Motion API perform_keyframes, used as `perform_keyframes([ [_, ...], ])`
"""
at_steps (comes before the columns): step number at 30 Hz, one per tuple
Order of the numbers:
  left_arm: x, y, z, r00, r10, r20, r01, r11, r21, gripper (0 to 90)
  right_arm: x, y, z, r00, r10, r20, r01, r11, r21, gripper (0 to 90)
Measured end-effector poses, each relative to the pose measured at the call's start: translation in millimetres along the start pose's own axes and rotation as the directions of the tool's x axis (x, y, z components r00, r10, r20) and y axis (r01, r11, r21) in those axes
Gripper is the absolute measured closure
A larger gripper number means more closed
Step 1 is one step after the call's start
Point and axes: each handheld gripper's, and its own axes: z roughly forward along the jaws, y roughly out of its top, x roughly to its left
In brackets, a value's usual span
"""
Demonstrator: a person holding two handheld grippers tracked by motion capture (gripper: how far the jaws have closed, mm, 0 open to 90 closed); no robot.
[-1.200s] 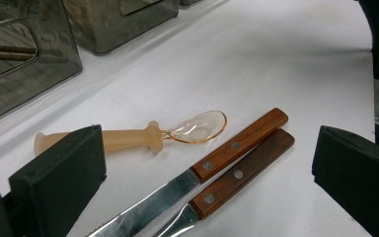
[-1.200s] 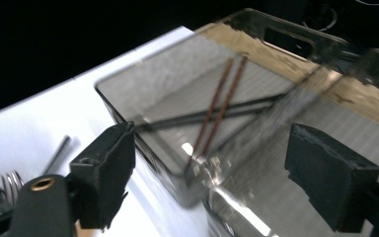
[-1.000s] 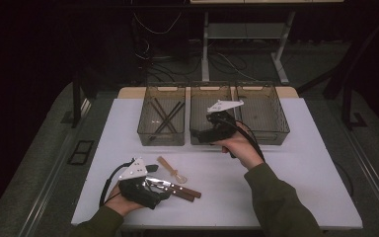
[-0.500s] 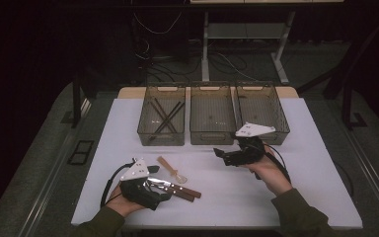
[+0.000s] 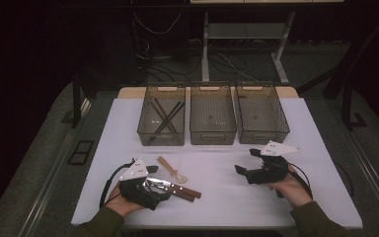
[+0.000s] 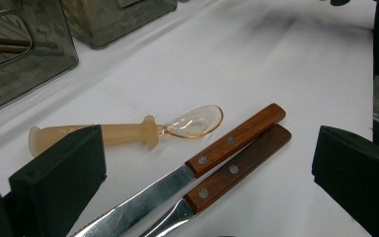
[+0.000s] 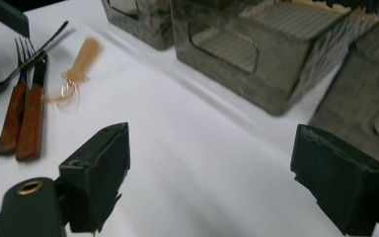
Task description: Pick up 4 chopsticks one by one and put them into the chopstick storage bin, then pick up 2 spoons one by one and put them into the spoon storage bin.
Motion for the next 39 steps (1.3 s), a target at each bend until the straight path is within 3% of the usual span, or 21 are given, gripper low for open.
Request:
perform_keyframes([
  [6,-0.2,-0.2,-0.7,1.0,-0.001,0.0,0.001,1.0,0.0,0.0,-2.5,-16.7,-10.3,0.9998,-0.018,0.0,0.018,1.0,0.015,15.4],
  [25,-1.9,0.7,-1.3,0.9999,0.009,-0.008,-0.009,1.0,0.004,0.0,-11.2,-50.6,-45.6,0.9995,0.029,0.013,-0.029,0.999,0.02,15.3],
  [31,-1.7,0.9,-3.6,0.9998,0.017,-0.006,-0.017,0.9998,0.006,7.6,-10.2,-49.5,-44.5,0.9996,0.022,0.018,-0.023,1.0,0.017,15.3],
  [39,5.4,0.8,-12.7,0.9987,0.002,-0.05,-0.001,0.9996,0.028,25.8,-8.5,-49.2,-42.0,0.9998,0.001,0.02,-0.001,1.0,0.031,15.4],
])
